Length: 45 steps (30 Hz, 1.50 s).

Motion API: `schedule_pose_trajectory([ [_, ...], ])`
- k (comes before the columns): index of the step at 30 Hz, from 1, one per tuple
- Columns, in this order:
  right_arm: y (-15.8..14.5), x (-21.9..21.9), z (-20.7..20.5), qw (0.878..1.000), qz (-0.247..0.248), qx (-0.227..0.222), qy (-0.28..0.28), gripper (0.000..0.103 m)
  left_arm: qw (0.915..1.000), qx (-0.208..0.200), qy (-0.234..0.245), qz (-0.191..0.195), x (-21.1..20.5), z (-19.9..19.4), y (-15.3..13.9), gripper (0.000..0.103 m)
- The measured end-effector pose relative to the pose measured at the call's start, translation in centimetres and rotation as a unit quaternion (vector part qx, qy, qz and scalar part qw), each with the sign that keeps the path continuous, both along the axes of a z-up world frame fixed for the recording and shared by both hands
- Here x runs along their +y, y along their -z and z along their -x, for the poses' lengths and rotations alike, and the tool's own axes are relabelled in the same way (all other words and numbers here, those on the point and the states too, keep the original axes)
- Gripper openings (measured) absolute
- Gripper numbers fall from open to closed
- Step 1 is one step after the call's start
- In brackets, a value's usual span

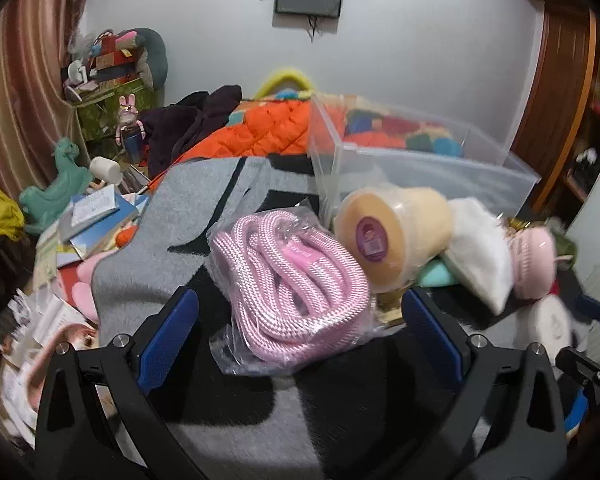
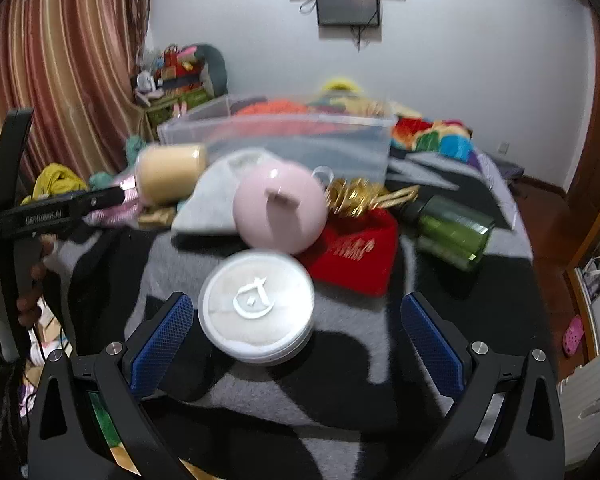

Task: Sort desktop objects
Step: 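Grasp the bagged pink rope with the left tool while the right tool grasps the white round container, then lift the pink rope and white container with both tools toward the clear plastic box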

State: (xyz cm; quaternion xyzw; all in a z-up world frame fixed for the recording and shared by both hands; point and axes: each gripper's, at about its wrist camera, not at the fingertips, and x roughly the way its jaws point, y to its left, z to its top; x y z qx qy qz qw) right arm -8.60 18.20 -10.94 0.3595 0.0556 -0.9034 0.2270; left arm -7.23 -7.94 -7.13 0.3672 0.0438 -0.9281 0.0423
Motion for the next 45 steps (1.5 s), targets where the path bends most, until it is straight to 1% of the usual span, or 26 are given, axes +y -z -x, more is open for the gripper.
schedule_pose_trajectory([
  [4, 1.0, -0.6, 0.3, 1.0, -0.007, -0.016, -0.003, 0.103, 0.9984, -0.035, 0.008, 0.044, 0.2, 1.5, 0.8, 0.103],
  [6, 1.4, -0.9, 0.3, 1.0, -0.005, -0.025, -0.005, 0.103, 0.9975, -0.05, 0.009, 0.049, -0.1, 2.2, 1.2, 0.103],
  [9, 1.8, -1.3, 0.4, 1.0, -0.011, -0.03, 0.0, 0.103, 0.9968, -0.071, 0.012, 0.033, -0.7, 3.3, 1.8, 0.103],
  [12, 2.1, -1.5, 0.5, 0.999, -0.015, -0.029, 0.004, 0.103, 0.9964, -0.081, 0.008, 0.026, -1.1, 3.9, 2.0, 0.103],
  [14, 2.0, -1.9, 0.4, 1.0, -0.015, -0.025, 0.003, 0.103, 0.9961, -0.087, 0.004, 0.015, -1.6, 4.4, 2.3, 0.103],
  [15, 2.1, -1.9, 0.5, 1.0, -0.013, -0.026, -0.001, 0.103, 0.9956, -0.094, 0.0, -0.002, -2.0, 4.7, 2.6, 0.103],
  [16, 2.0, -1.9, 0.4, 1.0, -0.011, -0.024, -0.003, 0.103, 0.9945, -0.1, -0.006, -0.028, -2.7, 5.0, 3.0, 0.103],
  [17, 1.9, -1.9, 0.4, 1.0, -0.009, -0.021, -0.003, 0.103, 0.9943, -0.097, -0.012, -0.042, -3.2, 5.0, 3.2, 0.103],
  [20, 1.8, -2.0, 0.3, 1.0, 0.0, -0.015, -0.003, 0.102, 0.9948, -0.095, -0.017, -0.035, -3.3, 5.2, 3.3, 0.103],
  [21, 1.9, -2.1, 0.3, 1.0, 0.002, -0.014, -0.002, 0.1, 0.9947, -0.095, -0.019, -0.033, -3.3, 5.3, 3.3, 0.103],
  [23, 2.0, -2.3, 0.4, 1.0, 0.005, -0.017, -0.003, 0.091, 0.9947, -0.095, -0.02, -0.033, -3.2, 5.2, 3.3, 0.103],
  [25, 2.0, -2.3, 0.3, 1.0, -0.002, -0.01, 0.002, 0.079, 0.9948, -0.094, -0.022, -0.035, -3.2, 5.1, 3.3, 0.103],
  [27, 1.9, -2.2, 0.1, 1.0, 0.001, -0.01, -0.004, 0.071, 0.9949, -0.092, -0.022, -0.034, -3.2, 5.1, 3.2, 0.103],
  [28, 1.8, -2.1, 0.1, 1.0, 0.002, -0.01, -0.006, 0.065, 0.995, -0.09, -0.024, -0.035, -3.2, 5.1, 3.2, 0.099],
  [29, 1.7, -2.2, 0.0, 1.0, 0.006, -0.01, -0.011, 0.063, 0.9955, -0.085, -0.028, -0.031, -3.2, 4.9, 3.1, 0.095],
  [31, 1.7, -2.2, -0.1, 1.0, 0.002, -0.006, -0.01, 0.063, 0.9962, -0.078, -0.032, -0.023, -3.3, 4.8, 2.9, 0.076],
  [33, 1.7, -2.1, -0.2, 1.0, 0.0, -0.001, -0.011, 0.063, 0.9966, -0.072, -0.034, -0.022, -3.7, 4.4, 2.8, 0.07],
  [36, 1.4, -1.7, -0.2, 1.0, 0.01, 0.001, -0.015, 0.063, 0.9967, -0.065, -0.031, -0.035, -4.4, 3.9, 2.7, 0.067],
  [41, 0.5, -1.3, -0.4, 0.999, 0.031, 0.01, -0.026, 0.063, 0.9972, -0.057, -0.026, -0.041, -5.0, 2.6, 2.3, 0.065],
  [45, -0.2, -1.0, -0.7, 0.999, 0.043, 0.018, -0.027, 0.063, 0.9974, -0.054, -0.005, -0.047, -4.7, 0.7, 1.9, 0.065],
])
